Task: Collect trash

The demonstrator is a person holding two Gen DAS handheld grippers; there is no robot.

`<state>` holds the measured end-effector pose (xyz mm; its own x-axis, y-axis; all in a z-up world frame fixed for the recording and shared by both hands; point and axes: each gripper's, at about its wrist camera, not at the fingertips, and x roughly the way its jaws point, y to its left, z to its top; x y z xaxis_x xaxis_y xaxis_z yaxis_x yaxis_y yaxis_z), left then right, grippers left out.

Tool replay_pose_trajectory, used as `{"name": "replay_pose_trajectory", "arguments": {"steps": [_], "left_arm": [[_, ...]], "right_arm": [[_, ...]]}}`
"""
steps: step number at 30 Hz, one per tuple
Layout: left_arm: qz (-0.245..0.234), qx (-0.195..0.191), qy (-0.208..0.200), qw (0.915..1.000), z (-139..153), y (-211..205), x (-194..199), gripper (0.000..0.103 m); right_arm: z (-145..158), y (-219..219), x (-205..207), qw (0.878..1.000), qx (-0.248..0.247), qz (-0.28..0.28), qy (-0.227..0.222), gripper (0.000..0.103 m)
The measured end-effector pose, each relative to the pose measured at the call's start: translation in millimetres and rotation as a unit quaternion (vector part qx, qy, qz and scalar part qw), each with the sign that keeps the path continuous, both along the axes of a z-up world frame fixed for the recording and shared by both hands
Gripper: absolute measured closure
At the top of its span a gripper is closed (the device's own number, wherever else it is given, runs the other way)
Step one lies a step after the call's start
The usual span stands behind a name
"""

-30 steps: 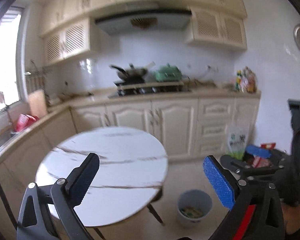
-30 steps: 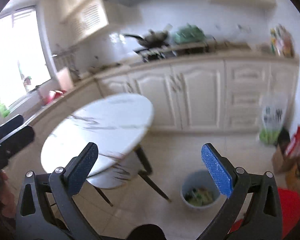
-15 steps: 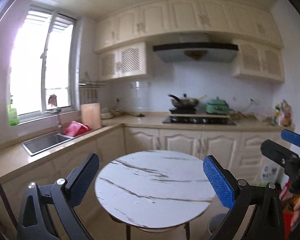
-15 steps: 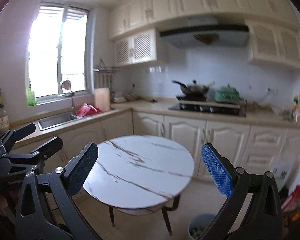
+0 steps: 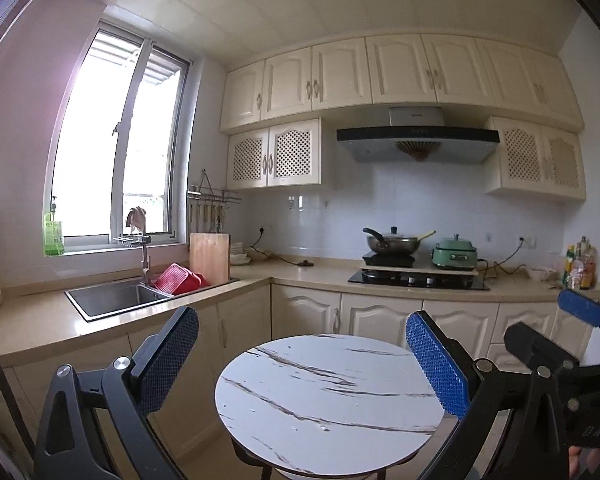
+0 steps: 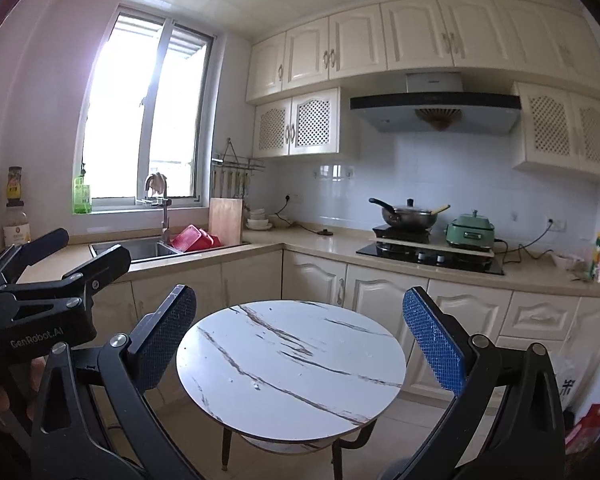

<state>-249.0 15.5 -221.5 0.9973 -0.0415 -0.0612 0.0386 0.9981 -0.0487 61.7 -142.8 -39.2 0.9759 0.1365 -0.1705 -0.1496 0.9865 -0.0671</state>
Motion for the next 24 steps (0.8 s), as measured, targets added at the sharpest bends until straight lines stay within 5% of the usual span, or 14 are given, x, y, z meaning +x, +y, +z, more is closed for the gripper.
{"name": "replay_pose_trajectory", "arguments": {"steps": [24], "left_arm": [[-0.008, 0.019, 0.0, 0.9998, 9, -9, 40, 0.001]], "right_arm": [[-2, -14, -7, 1.0, 0.018, -0.009, -0.004, 0.0]]}}
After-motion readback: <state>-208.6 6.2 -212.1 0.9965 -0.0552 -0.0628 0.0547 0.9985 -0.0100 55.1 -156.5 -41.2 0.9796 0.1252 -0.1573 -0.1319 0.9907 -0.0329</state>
